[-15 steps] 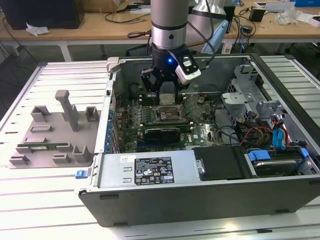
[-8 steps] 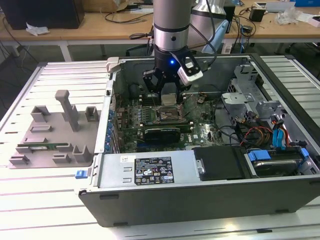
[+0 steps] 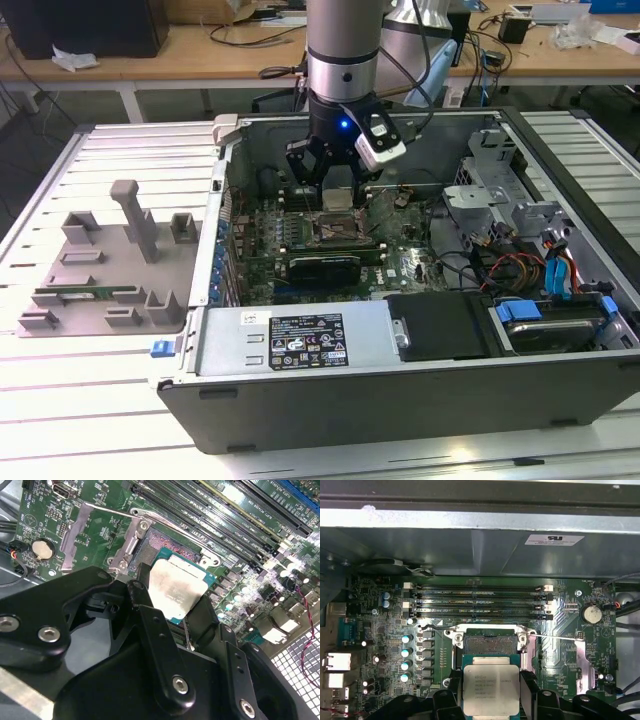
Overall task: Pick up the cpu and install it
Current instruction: 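Place the cpu into insertion slot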
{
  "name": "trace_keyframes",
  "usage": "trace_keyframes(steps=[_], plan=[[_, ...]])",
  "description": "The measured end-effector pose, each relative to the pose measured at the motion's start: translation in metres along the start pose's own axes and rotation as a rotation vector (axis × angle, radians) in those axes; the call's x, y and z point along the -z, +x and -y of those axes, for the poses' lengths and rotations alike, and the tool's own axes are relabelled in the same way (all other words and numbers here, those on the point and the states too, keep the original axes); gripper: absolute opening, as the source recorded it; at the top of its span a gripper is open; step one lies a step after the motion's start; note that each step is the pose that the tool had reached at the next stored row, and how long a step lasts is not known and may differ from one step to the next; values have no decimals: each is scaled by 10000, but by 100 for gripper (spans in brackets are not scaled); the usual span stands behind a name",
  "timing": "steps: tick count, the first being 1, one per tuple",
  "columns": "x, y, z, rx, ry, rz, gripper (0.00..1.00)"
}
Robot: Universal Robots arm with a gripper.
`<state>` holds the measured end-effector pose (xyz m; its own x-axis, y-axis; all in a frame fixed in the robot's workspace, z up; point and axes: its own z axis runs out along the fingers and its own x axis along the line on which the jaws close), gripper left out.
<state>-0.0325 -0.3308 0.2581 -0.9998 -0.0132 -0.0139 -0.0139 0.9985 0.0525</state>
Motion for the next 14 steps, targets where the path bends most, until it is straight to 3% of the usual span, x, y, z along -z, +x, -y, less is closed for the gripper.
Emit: trace_keyframes(steps=[3, 10, 14], plan=[[0, -1, 0, -153, 2, 8, 55], [0, 0, 0, -1435, 21, 75, 55], [-2, 0, 0, -2478, 34, 130, 55]])
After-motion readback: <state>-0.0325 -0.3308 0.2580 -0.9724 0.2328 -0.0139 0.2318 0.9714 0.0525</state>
